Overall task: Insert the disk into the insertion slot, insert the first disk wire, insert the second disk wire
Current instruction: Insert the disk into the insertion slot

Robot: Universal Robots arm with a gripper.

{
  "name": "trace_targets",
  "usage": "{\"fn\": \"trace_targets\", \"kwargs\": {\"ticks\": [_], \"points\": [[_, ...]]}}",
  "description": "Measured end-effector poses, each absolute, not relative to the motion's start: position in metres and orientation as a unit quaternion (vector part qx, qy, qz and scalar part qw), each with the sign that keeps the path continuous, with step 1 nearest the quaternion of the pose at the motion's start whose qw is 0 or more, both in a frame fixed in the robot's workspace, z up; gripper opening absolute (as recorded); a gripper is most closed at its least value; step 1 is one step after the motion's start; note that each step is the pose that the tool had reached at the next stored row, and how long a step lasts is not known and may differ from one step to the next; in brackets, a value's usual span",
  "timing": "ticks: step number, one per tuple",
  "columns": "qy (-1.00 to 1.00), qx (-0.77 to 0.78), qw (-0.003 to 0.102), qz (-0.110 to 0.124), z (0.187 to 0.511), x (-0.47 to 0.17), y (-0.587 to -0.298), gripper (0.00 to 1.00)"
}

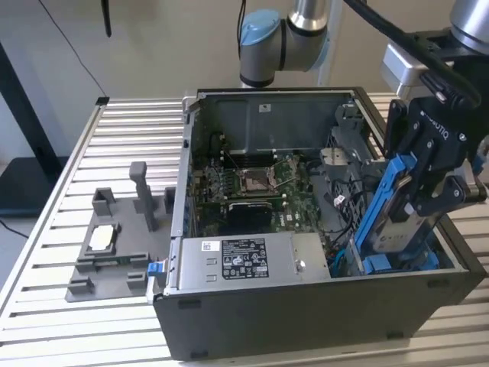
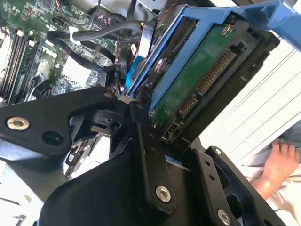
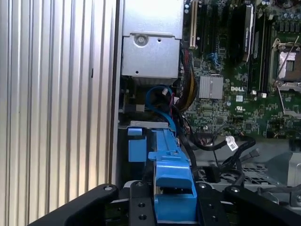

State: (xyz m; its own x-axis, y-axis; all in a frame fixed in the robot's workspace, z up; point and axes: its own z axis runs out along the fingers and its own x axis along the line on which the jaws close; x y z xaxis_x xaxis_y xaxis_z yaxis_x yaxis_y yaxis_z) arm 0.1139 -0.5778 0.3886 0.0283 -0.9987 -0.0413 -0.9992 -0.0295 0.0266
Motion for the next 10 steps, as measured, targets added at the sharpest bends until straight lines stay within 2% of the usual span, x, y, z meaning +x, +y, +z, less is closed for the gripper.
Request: {"fn": "trace_targets", "kwargs": {"ticks": [10], "points": [[0.696,-0.717,0.006,0.025,0.376,0.114,-0.578,0.33]]}}
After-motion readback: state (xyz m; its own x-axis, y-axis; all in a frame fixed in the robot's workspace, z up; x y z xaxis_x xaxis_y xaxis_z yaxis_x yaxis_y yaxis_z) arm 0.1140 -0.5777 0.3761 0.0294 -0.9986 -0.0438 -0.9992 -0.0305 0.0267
